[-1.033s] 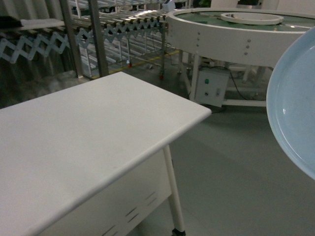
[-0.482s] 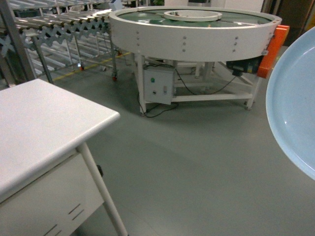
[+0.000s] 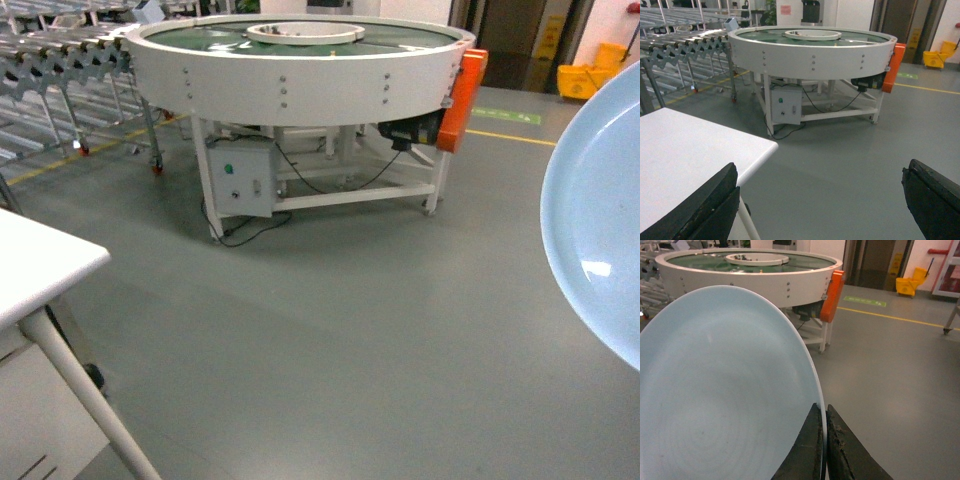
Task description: Place blue tray on left shelf second layer neatly
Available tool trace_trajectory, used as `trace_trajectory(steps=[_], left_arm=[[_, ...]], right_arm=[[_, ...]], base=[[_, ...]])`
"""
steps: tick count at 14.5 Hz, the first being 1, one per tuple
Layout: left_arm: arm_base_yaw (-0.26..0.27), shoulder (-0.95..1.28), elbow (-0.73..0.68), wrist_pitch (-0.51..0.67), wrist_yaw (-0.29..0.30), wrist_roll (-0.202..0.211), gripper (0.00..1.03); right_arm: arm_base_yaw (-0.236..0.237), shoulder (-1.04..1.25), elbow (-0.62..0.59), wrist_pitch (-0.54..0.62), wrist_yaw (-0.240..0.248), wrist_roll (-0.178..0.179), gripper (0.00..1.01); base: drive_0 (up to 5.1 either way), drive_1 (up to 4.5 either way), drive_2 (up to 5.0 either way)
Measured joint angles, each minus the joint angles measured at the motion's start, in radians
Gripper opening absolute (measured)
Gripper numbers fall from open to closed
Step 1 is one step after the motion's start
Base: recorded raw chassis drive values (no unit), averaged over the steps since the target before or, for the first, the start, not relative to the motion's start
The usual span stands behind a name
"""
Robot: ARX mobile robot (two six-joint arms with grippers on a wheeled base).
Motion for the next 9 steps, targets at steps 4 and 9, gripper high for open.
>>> trace_trajectory(steps=[4, 9], left_arm=[[0.0, 0.0, 0.0, 0.0, 0.001, 0.0, 0.98], [0.0, 0.0, 0.0, 0.0, 0.002, 0.0, 0.98]], right_arm=[[0.0, 0.001, 0.0, -0.001, -0.004, 0.0, 0.02], [0.0, 0.001, 0.0, -0.004, -0.004, 0.0, 0.02]], base=[[0.7, 0.22, -7.0], [1.3, 0.68, -6.5]])
